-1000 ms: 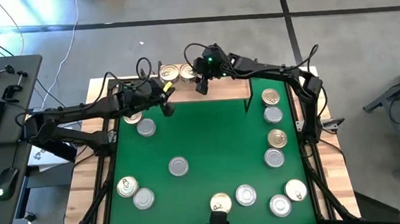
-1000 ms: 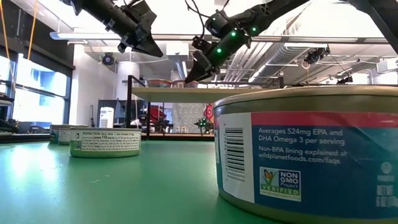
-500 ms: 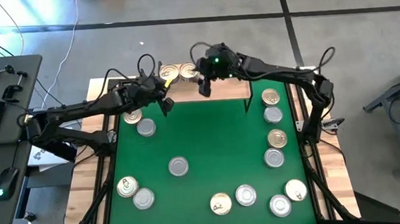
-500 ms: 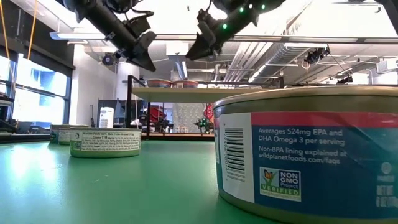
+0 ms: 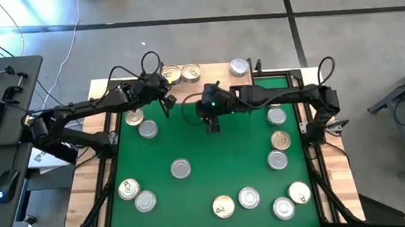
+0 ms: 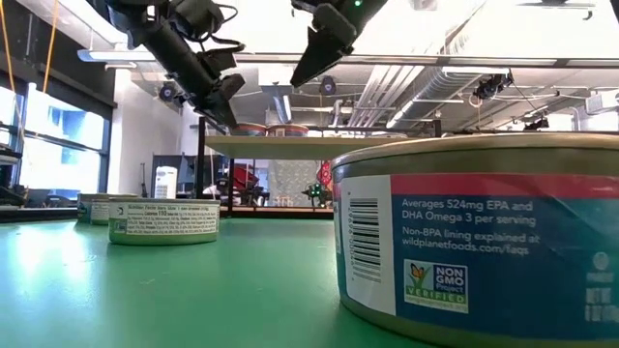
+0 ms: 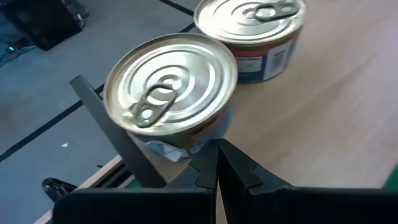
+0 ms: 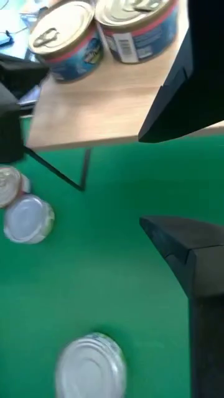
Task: Stack canned seafood by type on shelf
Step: Put the green tuna can on the shelf aligned with the other green tuna can
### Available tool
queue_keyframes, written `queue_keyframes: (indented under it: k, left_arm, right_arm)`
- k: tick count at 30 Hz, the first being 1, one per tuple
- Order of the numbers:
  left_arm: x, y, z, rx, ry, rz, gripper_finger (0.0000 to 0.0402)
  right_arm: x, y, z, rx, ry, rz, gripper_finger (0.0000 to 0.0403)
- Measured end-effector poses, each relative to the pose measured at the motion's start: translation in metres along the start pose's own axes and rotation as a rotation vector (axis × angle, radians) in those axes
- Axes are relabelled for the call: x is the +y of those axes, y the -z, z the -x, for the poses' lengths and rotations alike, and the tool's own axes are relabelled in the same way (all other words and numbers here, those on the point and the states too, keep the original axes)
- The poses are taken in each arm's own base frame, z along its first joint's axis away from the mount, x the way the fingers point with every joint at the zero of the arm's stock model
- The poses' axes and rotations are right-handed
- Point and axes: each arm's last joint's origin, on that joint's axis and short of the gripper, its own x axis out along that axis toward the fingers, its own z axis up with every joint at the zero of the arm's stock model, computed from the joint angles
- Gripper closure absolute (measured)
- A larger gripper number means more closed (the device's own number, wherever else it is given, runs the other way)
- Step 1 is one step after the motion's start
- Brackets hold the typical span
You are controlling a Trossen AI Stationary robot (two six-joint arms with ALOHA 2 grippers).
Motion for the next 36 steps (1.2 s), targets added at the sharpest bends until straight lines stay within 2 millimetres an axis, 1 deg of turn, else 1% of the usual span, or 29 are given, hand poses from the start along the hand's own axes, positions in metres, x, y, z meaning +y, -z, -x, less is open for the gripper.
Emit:
queue_keyframes:
  k: [2,7,11,14,16,18,20,23,26,29,32,36]
  left_arm:
    - [0.002,-0.001,0.000,-0.007,-0.007,0.007,0.0401]
    - [0.009,-0.002,-0.003,-0.010,-0.029,0.001,0.0401]
    - [0.010,-0.002,-0.002,-0.015,-0.040,-0.006,0.0402]
    - [0.006,-0.004,0.006,-0.036,-0.030,-0.026,0.0402]
    - [0.000,-0.006,0.014,-0.056,-0.003,-0.040,0.0401]
    - [-0.009,-0.007,0.025,-0.082,0.038,-0.058,0.0401]
    - [-0.020,-0.007,0.036,-0.116,0.082,-0.080,0.0401]
    - [-0.043,-0.004,0.053,-0.144,0.162,-0.144,0.0401]
    - [-0.068,0.004,0.069,-0.149,0.244,-0.222,0.0402]
    - [-0.095,0.017,0.086,-0.144,0.317,-0.287,0.0401]
    - [-0.119,0.032,0.104,-0.142,0.379,-0.293,0.0402]
    - [-0.141,0.054,0.129,-0.099,0.467,-0.289,0.0402]
  right_arm:
    - [0.003,0.002,0.003,0.030,0.000,0.000,0.0208]
    - [0.002,0.006,0.015,0.069,-0.011,-0.034,0.0208]
    - [0.002,0.009,0.024,0.094,-0.023,-0.054,0.0208]
    - [0.008,0.019,0.020,0.088,-0.064,-0.070,0.0208]
    - [0.019,0.033,0.010,0.079,-0.082,-0.075,0.0208]
    - [0.034,0.051,0.000,0.069,-0.094,-0.083,0.0208]
    - [0.050,0.065,-0.005,0.030,-0.106,-0.104,0.0208]
    - [0.080,0.084,-0.012,-0.050,-0.141,-0.137,0.0208]
    - [0.115,0.103,-0.018,-0.121,-0.199,-0.136,0.0208]
    - [0.144,0.115,-0.018,-0.217,-0.252,-0.121,0.0208]
    - [0.164,0.129,-0.016,-0.252,-0.294,-0.088,0.0208]
    - [0.178,0.139,-0.012,-0.264,-0.330,-0.077,0.0208]
